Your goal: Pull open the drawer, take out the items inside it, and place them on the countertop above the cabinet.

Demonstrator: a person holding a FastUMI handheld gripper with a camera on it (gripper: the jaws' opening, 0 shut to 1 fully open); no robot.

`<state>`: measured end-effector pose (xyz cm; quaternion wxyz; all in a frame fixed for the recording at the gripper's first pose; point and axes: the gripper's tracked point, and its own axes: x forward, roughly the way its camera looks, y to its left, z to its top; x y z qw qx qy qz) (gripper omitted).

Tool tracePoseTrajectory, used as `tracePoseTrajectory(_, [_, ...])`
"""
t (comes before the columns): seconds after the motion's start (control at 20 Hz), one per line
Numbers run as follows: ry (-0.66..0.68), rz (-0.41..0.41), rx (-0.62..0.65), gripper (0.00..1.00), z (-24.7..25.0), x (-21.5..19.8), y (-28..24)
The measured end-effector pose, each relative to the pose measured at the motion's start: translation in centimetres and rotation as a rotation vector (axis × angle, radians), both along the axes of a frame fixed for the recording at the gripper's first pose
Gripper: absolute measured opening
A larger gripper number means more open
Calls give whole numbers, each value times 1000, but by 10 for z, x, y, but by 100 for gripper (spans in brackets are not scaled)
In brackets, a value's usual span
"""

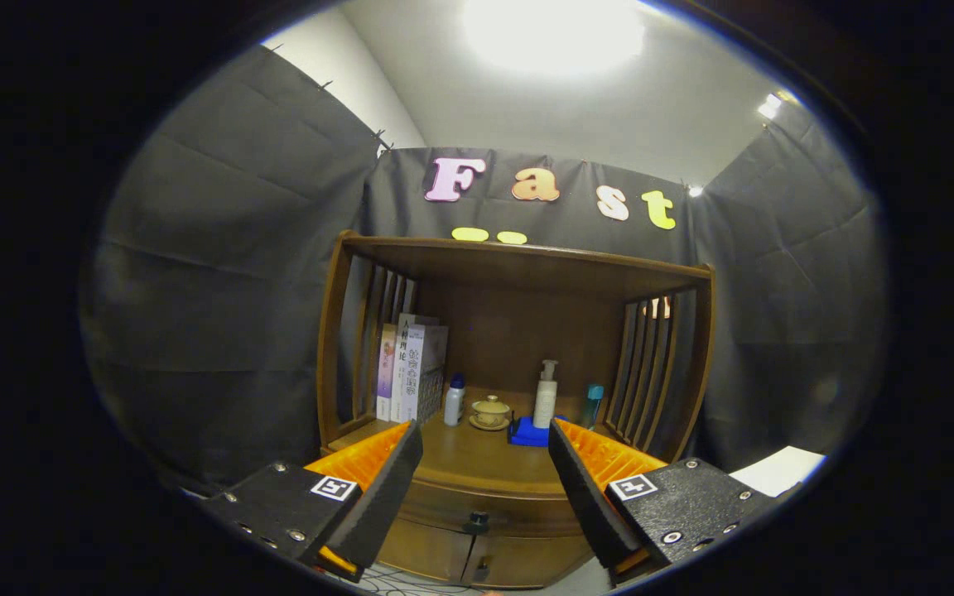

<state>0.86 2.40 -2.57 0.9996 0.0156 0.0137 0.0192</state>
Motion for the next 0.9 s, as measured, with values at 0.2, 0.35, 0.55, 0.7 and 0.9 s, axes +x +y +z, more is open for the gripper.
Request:
tracePoseTrajectory(0.2, [31, -27, 23, 95, -25, 13, -2])
tracePoseTrajectory(0.35, [77, -35, 46, 95, -64, 23, 4])
tracePoseTrajectory(0.55, [149, -44, -26, 95, -123, 39, 14])
tracePoseTrajectory(0.7, [183, -37, -23, 95, -163, 50, 24])
tracePoseTrajectory(0.9, [225, -58, -43, 95, -210, 62, 24])
